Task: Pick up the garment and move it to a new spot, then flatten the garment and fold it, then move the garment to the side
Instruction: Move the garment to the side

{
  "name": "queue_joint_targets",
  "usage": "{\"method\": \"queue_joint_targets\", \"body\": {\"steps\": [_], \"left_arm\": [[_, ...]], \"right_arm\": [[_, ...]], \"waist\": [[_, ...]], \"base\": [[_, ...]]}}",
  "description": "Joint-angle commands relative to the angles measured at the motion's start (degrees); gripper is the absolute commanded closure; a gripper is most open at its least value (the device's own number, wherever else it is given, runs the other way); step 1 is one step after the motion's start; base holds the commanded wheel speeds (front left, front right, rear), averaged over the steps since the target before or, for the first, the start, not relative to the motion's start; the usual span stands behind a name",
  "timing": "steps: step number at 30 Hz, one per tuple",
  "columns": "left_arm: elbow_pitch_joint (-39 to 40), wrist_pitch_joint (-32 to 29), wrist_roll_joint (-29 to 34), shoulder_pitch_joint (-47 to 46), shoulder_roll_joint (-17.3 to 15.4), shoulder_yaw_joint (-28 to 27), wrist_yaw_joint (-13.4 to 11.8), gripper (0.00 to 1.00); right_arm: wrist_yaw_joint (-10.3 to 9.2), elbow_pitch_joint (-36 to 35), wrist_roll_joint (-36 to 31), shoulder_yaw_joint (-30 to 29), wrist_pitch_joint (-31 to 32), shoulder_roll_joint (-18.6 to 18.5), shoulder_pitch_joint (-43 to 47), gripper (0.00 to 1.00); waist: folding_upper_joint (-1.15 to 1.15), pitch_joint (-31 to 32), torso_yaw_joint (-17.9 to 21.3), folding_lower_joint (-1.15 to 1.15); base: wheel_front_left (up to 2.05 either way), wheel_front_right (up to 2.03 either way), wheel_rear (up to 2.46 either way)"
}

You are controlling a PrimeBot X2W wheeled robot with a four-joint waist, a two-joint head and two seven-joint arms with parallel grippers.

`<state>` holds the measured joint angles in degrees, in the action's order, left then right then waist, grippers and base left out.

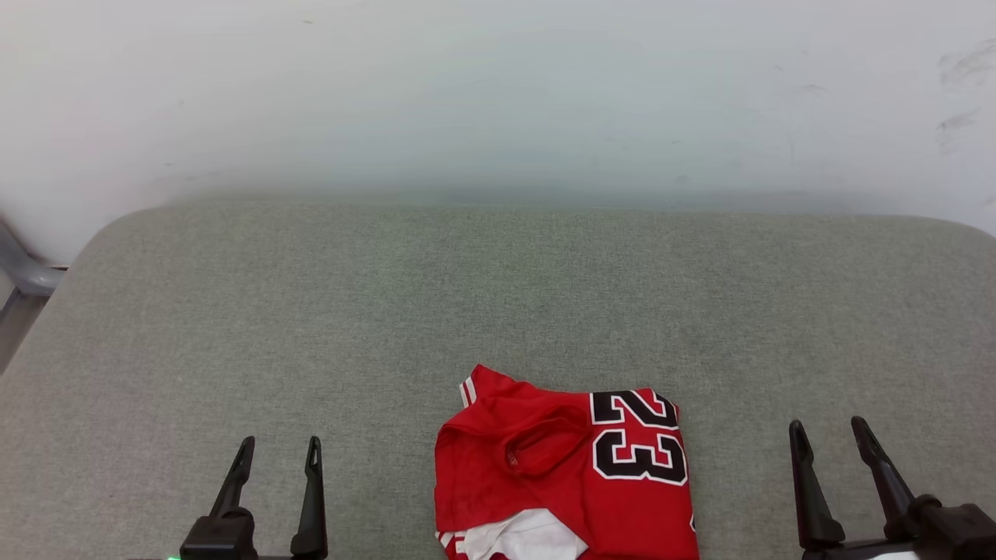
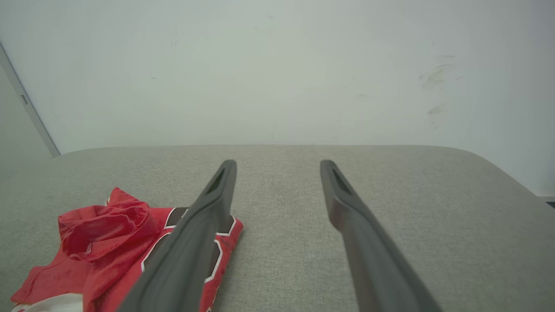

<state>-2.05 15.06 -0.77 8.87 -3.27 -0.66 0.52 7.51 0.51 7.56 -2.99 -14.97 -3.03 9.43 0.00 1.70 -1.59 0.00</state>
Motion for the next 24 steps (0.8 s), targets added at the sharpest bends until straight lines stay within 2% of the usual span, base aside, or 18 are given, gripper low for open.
{"method": "queue_joint_targets", "body": {"steps": [1,7,11,18,24], "left_arm": [[0.0,0.1,-0.1,0.1,-0.2,0.0,-0.1,0.00],[0.0,0.1,-0.1,-0.4,-0.1,0.5,0.0,0.00],[-0.1,0.1,-0.1,-0.8,-0.2,0.7,0.1,0.00],[-0.1,0.1,-0.3,-1.0,-0.1,1.0,-0.1,0.00],[0.0,0.1,-0.4,-1.8,-0.1,1.2,-0.3,0.00]], "right_arm": [[-0.05,0.1,-0.4,0.4,-0.3,0.2,-0.7,0.00],[-0.05,0.2,1.0,1.3,0.3,-2.9,-5.4,0.00],[-0.05,-0.9,4.0,3.4,4.4,-7.0,-11.7,0.00],[-0.05,-1.7,12.8,11.9,20.7,-15.3,-22.5,0.00],[-0.05,0.9,21.9,17.8,36.4,-18.7,-27.0,0.00]], "waist": [[0.00,0.0,-0.2,0.00],[0.00,-0.3,-0.6,0.00],[0.00,-0.7,-0.8,0.00],[0.00,-1.5,-1.2,0.00],[0.00,-2.6,-2.0,0.00]], "base": [[0.00,0.00,0.00],[0.00,0.00,0.00],[0.00,0.00,0.00],[0.00,0.00,0.00],[0.00,0.00,0.00]]}}
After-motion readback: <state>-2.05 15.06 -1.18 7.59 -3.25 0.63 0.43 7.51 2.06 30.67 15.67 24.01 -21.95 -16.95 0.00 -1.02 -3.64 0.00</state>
